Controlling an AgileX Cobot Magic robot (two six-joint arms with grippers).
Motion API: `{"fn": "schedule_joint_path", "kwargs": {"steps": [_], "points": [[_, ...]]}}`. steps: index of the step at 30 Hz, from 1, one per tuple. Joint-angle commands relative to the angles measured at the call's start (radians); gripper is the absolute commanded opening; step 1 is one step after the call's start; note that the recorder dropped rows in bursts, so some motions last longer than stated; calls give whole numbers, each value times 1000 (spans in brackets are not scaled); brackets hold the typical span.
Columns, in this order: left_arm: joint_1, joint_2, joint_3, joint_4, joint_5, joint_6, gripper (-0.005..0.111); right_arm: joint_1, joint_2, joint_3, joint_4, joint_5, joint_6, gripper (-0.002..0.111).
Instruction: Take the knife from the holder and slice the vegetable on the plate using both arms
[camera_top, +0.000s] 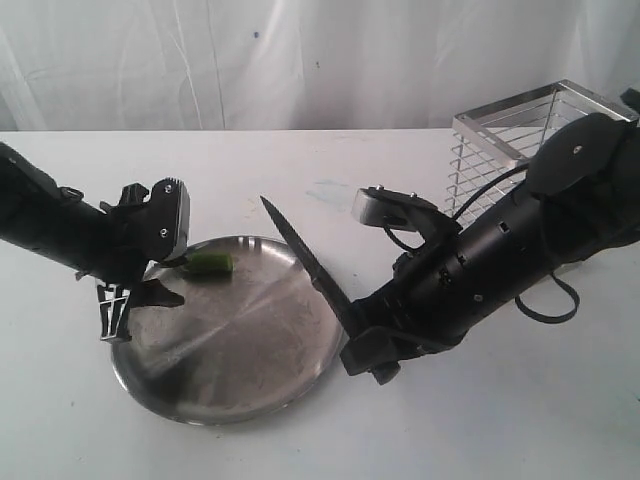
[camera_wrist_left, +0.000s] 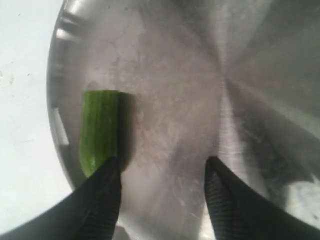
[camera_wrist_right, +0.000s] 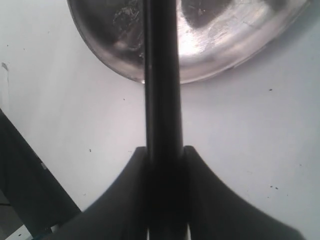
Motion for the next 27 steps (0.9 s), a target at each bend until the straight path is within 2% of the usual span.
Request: {"fn": "schedule_joint_path", "kwargs": {"steps": [1, 5, 8, 11, 19, 22, 23, 27], "points": [[-13, 85, -97, -40, -12, 161, 56, -7, -14, 3, 6, 13, -14, 0], [-12, 156, -208, -40, -10, 161, 56, -7, -14, 3, 9, 12, -14, 0], [-12, 198, -258, -38, 57, 161, 56, -7, -14, 3, 13, 12, -14, 0], [-12, 226, -281, 28, 123, 161, 56, -7, -14, 3, 13, 12, -14, 0], [-12, 248, -285, 72, 103, 157, 53, -7, -14, 3, 13, 16, -14, 0], [-12, 248, -285, 72, 101, 97, 37, -7, -14, 3, 13, 17, -14, 0], [-12, 248, -285, 72, 99, 73, 27, -7, -14, 3, 13, 19, -14, 0], [-12, 248, -285, 72, 64, -15, 1, -7, -14, 3, 15, 20, -14, 0]]}}
